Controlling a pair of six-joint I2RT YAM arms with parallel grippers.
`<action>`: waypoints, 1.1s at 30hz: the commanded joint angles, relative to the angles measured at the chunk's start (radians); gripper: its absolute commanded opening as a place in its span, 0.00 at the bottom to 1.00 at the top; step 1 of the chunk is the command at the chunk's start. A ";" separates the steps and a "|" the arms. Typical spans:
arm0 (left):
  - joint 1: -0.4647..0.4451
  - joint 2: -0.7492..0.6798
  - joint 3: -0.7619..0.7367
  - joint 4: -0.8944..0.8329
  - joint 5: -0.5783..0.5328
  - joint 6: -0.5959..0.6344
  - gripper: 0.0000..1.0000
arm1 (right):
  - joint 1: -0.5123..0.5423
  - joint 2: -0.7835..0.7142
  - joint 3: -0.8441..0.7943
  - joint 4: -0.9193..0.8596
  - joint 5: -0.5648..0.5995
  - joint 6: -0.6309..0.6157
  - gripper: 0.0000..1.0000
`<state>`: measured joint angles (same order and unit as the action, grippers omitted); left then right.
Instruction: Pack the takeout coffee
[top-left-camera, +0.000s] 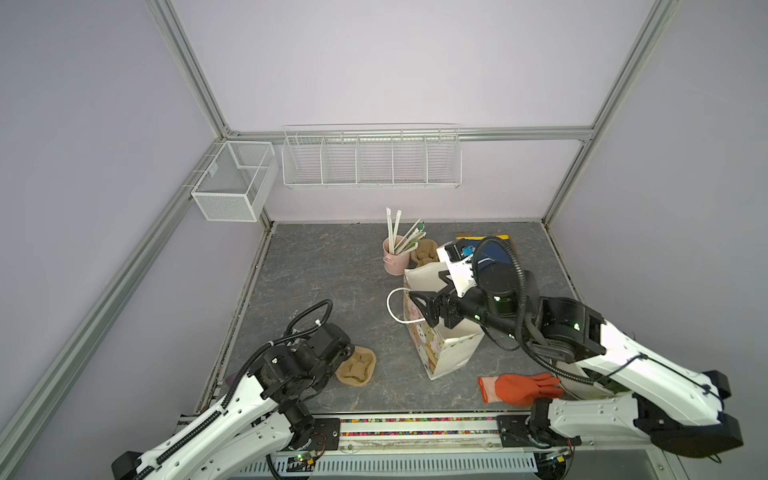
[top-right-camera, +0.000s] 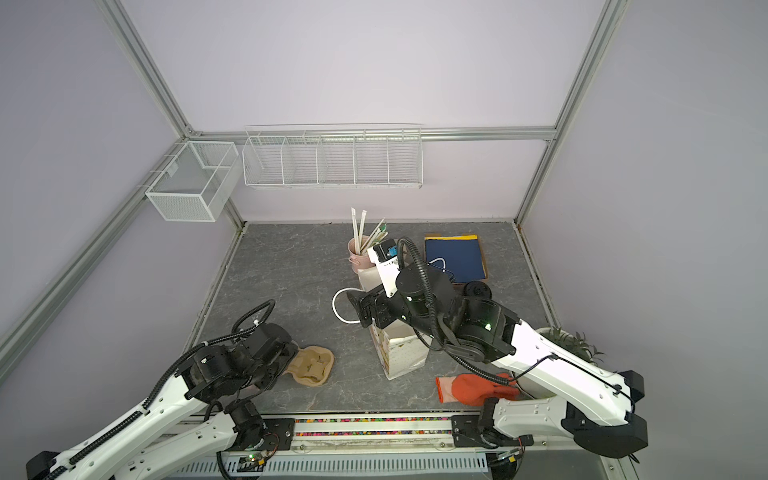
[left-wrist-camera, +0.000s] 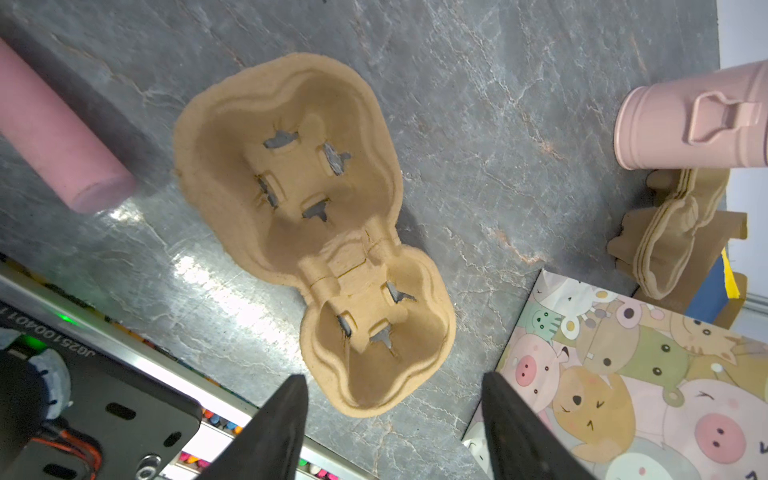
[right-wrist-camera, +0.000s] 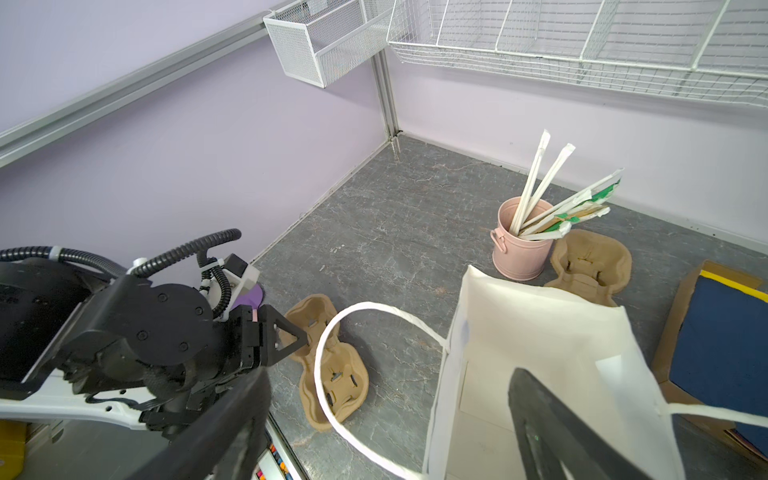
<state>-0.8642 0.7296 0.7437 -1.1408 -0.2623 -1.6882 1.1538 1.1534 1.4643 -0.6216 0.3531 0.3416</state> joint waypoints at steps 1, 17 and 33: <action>0.001 -0.013 -0.030 -0.018 -0.017 -0.152 0.67 | 0.003 -0.035 -0.014 -0.030 0.023 -0.032 0.93; 0.002 0.074 -0.127 0.045 0.040 -0.306 0.76 | 0.003 -0.099 -0.039 -0.078 0.000 -0.051 0.98; 0.032 0.215 -0.105 0.121 -0.010 -0.293 0.77 | 0.004 -0.134 -0.070 -0.093 -0.020 -0.068 0.98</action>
<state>-0.8497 0.9352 0.6079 -0.9985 -0.2394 -1.9610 1.1538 1.0420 1.4094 -0.7006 0.3428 0.3008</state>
